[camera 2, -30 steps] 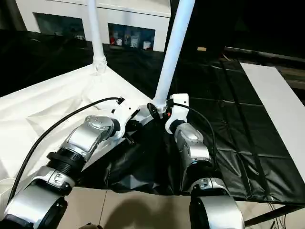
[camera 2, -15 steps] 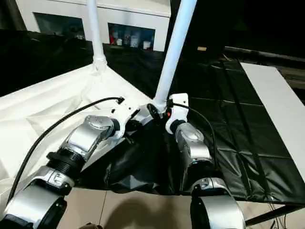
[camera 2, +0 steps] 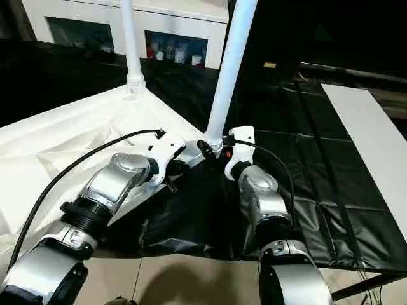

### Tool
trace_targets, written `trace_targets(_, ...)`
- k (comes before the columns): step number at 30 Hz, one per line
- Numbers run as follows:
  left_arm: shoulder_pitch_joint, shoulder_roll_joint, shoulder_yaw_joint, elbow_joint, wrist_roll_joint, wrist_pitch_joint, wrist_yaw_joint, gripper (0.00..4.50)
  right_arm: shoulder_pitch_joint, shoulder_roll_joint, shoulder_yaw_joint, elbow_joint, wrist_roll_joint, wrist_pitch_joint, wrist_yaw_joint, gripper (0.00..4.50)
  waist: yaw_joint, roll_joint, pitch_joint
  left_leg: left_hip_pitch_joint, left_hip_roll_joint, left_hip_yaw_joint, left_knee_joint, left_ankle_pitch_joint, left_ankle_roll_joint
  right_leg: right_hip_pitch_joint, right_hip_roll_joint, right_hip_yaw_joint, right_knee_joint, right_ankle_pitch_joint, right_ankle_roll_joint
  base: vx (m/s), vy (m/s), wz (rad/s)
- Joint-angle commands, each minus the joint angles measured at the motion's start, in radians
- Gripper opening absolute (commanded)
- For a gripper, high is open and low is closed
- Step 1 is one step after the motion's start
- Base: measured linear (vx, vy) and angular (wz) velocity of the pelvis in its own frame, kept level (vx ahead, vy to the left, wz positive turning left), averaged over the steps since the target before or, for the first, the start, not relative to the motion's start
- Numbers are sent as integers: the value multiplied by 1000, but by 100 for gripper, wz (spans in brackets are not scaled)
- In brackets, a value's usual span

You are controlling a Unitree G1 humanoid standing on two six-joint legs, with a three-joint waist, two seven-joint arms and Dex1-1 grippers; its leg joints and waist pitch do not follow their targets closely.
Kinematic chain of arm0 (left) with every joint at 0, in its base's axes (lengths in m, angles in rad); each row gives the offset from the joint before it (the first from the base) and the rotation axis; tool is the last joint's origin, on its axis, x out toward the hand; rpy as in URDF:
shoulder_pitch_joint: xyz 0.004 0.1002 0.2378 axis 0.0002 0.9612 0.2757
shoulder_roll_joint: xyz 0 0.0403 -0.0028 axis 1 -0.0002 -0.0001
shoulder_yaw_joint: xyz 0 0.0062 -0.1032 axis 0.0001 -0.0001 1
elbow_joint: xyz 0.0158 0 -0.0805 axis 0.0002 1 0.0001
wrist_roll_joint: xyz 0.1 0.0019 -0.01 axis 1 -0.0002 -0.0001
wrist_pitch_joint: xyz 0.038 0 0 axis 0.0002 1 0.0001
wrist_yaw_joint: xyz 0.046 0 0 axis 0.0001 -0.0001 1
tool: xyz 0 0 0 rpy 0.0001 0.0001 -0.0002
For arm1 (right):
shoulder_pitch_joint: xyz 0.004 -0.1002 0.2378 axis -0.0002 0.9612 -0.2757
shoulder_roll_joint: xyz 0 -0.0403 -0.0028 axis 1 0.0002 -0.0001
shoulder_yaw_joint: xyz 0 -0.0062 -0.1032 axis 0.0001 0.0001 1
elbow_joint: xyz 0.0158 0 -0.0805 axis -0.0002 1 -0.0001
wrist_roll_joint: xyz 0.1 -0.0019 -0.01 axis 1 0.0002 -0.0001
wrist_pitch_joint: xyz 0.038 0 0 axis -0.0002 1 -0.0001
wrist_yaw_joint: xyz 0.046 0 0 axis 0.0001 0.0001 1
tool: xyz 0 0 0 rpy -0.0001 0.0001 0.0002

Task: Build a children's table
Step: Insert table leg to table base

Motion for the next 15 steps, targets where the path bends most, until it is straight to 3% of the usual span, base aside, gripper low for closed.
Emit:
trace_targets(1, -22, -23, -36, -33, -24, -35, -63, 0, 6, -8, 4, 3, -1, 14, 2, 392, 1, 5, -59, 17, 43, -13, -49, -99, 79, 44, -63, 46, -51, 3, -248, 0, 0, 0)
trace_targets(15, -16, -16, -45, -44, -23, -29, -82, 0, -10, -24, -2, 36, -8, -5, 0, 392, 5, 5, -58, 18, 43, -12, -49, -137, 59, 42, -62, 46, -53, -36, -240, 0, 0, 0)
